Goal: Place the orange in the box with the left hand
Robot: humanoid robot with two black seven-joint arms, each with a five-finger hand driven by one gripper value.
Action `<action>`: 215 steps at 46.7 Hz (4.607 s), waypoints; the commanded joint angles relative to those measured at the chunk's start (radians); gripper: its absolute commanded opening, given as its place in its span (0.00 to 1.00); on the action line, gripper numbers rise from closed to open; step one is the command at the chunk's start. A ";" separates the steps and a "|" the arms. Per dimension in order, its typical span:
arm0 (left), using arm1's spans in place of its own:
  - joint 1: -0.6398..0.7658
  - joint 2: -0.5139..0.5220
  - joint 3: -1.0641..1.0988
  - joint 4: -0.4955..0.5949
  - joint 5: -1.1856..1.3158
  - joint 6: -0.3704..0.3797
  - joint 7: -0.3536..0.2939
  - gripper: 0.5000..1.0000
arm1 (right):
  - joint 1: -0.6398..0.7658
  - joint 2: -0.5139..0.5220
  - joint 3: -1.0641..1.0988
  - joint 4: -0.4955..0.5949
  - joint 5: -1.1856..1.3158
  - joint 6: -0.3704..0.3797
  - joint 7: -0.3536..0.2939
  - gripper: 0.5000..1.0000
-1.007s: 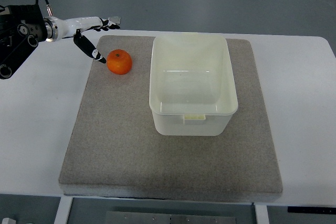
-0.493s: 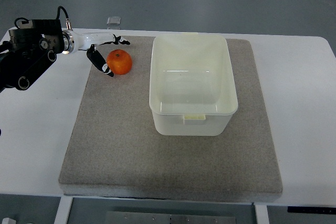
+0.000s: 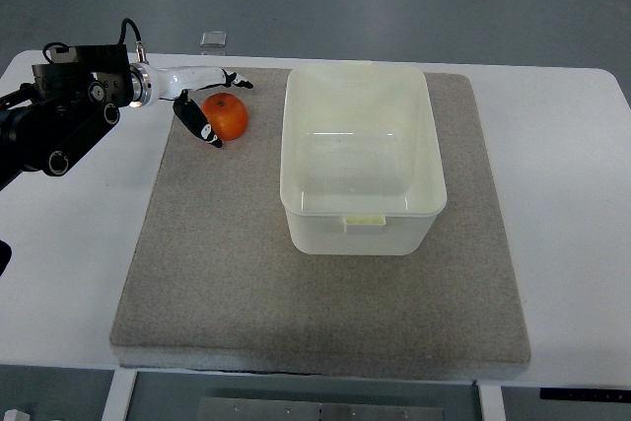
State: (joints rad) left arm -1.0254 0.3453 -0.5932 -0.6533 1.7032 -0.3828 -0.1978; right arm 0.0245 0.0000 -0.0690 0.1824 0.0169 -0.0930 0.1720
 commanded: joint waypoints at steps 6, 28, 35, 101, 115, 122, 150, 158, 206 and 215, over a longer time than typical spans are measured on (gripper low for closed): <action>-0.001 -0.002 0.015 0.000 0.003 0.004 0.000 0.92 | 0.000 0.000 0.000 0.000 0.000 0.001 0.001 0.86; -0.004 0.000 0.024 -0.005 0.055 0.004 0.000 0.44 | 0.000 0.000 0.000 0.000 0.000 -0.001 0.001 0.86; -0.007 0.001 0.024 -0.005 0.064 0.004 0.000 0.05 | 0.000 0.000 0.000 0.000 0.000 -0.001 0.001 0.86; -0.203 0.143 0.006 -0.552 -0.076 -0.113 0.008 0.00 | 0.000 0.000 0.000 0.000 0.000 -0.001 0.000 0.86; -0.147 0.040 0.019 -0.583 -0.051 -0.119 0.018 0.00 | 0.000 0.000 0.000 0.000 0.000 0.001 0.001 0.86; -0.117 -0.011 0.021 -0.571 0.009 -0.117 0.020 0.00 | 0.000 0.000 0.000 0.000 0.000 0.001 0.000 0.86; -0.071 -0.069 0.021 -0.525 0.145 -0.105 0.020 0.54 | 0.000 0.000 0.000 0.000 0.000 0.001 0.001 0.86; -0.067 -0.069 0.021 -0.525 0.144 -0.105 0.020 0.95 | 0.000 0.000 0.000 0.000 0.000 0.001 0.001 0.86; 0.005 0.034 -0.105 -0.353 -0.813 0.217 0.005 0.99 | 0.000 0.000 0.000 0.000 0.000 0.001 0.001 0.86; 0.057 0.037 -0.142 -0.253 -1.108 0.213 0.001 0.99 | 0.000 0.000 0.000 0.000 0.000 0.001 0.001 0.86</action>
State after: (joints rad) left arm -0.9758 0.3795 -0.7337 -0.9419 0.6807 -0.1680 -0.1963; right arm 0.0245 0.0000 -0.0690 0.1823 0.0169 -0.0930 0.1729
